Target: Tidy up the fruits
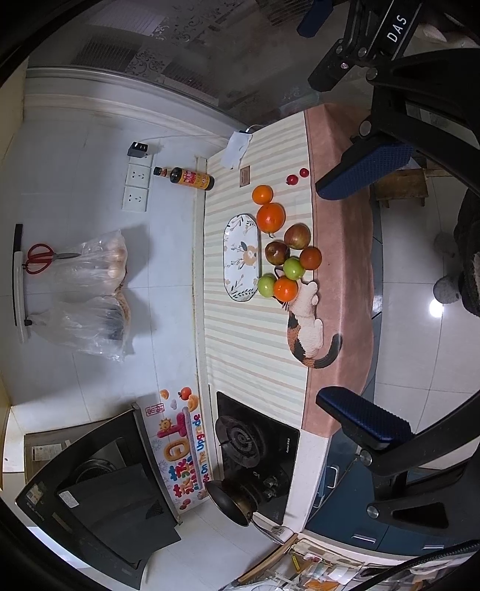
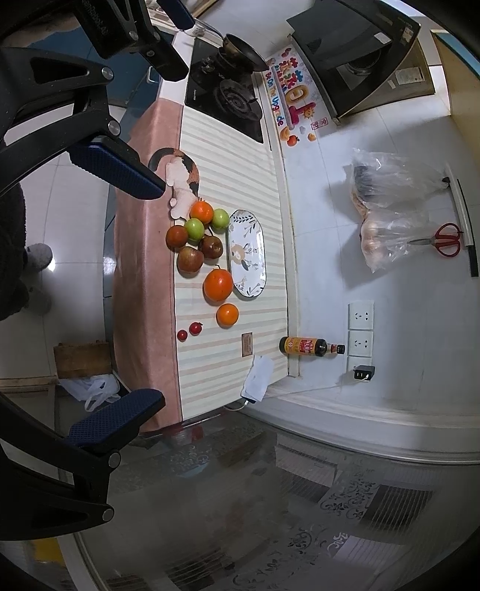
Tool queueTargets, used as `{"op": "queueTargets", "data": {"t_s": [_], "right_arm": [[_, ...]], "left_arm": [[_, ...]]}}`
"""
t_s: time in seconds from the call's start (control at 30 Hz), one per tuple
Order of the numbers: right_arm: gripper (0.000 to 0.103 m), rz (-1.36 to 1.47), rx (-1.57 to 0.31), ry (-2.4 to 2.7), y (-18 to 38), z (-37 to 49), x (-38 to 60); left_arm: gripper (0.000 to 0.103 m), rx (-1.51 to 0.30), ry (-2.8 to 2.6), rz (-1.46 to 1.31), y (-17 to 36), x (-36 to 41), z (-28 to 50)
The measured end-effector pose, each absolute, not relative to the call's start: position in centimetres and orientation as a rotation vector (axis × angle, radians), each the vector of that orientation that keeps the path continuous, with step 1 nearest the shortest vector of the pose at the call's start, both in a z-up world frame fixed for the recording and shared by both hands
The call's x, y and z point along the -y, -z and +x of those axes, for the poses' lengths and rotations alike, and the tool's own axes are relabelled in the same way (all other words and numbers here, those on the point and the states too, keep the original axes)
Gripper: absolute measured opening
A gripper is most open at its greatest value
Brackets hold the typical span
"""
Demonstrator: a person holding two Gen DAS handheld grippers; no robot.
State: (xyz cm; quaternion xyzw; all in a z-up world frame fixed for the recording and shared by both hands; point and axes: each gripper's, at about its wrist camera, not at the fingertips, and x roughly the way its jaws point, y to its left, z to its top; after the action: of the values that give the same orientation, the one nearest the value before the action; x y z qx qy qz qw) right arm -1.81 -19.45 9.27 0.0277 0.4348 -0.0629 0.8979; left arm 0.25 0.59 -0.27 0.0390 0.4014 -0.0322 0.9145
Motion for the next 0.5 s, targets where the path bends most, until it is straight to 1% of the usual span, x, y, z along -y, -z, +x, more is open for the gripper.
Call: {"op": "queueTargets", "data": {"t_s": [0.5], "right_arm": [[0.103, 0.053, -0.882, 0.134, -9.95, -2.31, 19.39]], "left_arm": [[0.103, -0.808, 0.059, 0.052, -0.21, -0.69, -0.37]]}}
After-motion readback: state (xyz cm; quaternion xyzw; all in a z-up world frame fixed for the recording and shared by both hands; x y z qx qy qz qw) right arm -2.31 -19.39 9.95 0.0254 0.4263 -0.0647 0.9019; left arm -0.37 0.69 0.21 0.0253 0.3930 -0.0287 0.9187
